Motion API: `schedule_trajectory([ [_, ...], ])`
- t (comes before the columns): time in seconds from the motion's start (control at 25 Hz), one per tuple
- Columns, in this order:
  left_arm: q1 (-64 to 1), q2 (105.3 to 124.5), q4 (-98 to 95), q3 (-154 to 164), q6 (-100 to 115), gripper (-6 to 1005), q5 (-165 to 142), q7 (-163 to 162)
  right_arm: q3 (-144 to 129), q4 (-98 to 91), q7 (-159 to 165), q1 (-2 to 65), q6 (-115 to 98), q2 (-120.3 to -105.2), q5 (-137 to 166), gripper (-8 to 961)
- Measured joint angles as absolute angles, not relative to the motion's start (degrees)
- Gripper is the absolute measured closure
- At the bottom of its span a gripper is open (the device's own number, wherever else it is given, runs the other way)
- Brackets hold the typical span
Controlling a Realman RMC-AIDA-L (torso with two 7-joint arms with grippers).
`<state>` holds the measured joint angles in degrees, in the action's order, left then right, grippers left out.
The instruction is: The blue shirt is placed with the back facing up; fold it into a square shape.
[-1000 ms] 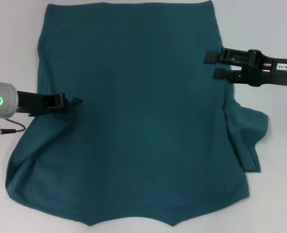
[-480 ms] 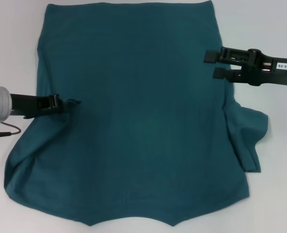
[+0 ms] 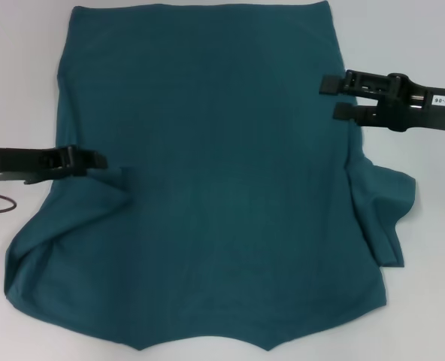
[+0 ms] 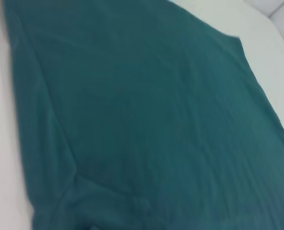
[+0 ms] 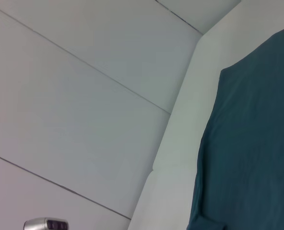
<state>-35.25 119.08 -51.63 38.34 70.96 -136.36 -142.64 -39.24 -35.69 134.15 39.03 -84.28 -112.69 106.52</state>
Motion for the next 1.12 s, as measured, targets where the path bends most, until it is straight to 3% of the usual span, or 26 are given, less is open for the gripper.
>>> schedule_trajectory([
  [0.12, -33.8, 117.89, -51.6, 38.3, 70.6, 555, -135.5, -142.1, -39.2, -35.7, 134.2, 39.1, -84.2, -112.67, 106.5, 30],
  [0.36, -31.6, 116.76, -51.5, 35.8, 69.9, 505, -135.7, -134.7, -39.2, -35.7, 134.2, 39.1, -84.2, -112.67, 106.5, 30],
  [1.12, -28.0, 117.79, -50.0, 34.4, 68.8, 483, -136.2, -119.7, -39.2, -35.7, 134.4, 39.0, -84.2, -112.41, 106.5, 30],
])
